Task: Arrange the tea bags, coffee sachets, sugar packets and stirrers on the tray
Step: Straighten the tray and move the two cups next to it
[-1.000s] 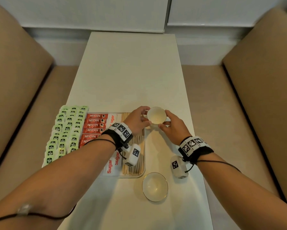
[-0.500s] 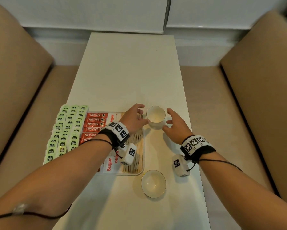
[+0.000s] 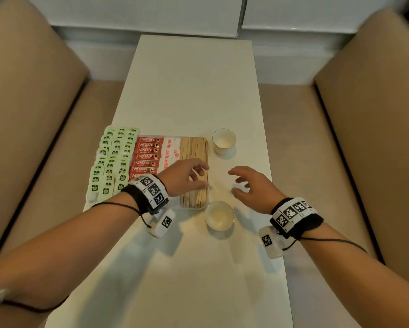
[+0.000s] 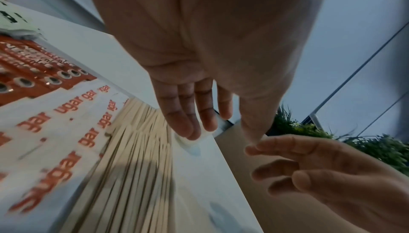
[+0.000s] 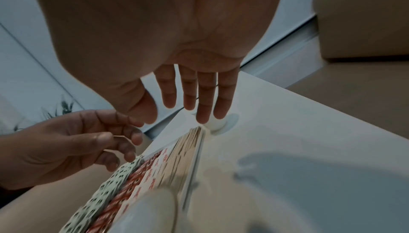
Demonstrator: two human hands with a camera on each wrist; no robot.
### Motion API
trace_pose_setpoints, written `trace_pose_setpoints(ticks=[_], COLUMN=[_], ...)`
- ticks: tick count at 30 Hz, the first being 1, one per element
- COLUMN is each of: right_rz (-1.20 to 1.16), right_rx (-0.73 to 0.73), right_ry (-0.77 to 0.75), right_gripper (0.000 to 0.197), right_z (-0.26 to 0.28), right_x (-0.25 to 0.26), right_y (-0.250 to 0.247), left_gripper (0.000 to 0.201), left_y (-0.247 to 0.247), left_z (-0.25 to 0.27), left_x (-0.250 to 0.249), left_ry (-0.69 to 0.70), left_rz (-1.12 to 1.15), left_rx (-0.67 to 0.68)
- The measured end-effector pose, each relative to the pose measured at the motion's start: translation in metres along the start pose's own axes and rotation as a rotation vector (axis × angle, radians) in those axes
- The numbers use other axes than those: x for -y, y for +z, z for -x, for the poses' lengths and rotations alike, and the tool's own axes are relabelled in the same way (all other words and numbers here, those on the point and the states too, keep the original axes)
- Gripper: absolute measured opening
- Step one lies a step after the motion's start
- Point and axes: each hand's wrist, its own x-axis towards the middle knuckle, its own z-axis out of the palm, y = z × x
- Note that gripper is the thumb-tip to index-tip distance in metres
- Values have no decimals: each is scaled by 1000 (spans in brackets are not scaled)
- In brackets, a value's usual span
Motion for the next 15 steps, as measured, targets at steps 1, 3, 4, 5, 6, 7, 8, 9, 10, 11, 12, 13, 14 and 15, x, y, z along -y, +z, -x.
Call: trace_pose_setpoints(ticks=[1,3,4,5,6,7,8,9,10,11,12,13,14,15], right_rz=[2,6,9,9,5,-2,-14,-27,-42,-58,-74,-89,-100,-108], right_rx=[10,41,53,62,70,73,72,66,57,47,41,38,39,39], right_ry=[0,7,13,21,32,46,60,76,96,118,138,154,165,174], right_gripper=[50,57,61,66,71,76,80,83,84,85,85,84,82,80], right_z=[9,26,34,41,48,55,60,65,69,72,74,76,76,76], right_x=[1,2,1,0,-1,-3,-4,-6,-7,-8,-9,-10,-10,-10], right_y=[4,14,20,27,33,40,46,51,56,60,63,66,69,71], left_gripper=[54,67,73,79,84,88,91,92,92,90,88,86,83,80], left_y=[7,23,32,40,49,58,66,73,79,83,87,91,94,98], left_z=[9,24,31,37,43,48,52,57,60,62,65,67,68,69], left_x=[-2,-2,-1,1,4,6,9,11,13,14,14,14,13,12], left_ry=[-7,-24,-30,-36,-44,-54,-66,-79,-96,-114,-129,-138,-144,-145], left_rz=[8,11,1,-10,-16,-15,-6,11,36,64,91,118,141,150], left_rx=[25,63,76,86,94,96,92,81,66,48,31,13,-1,-15])
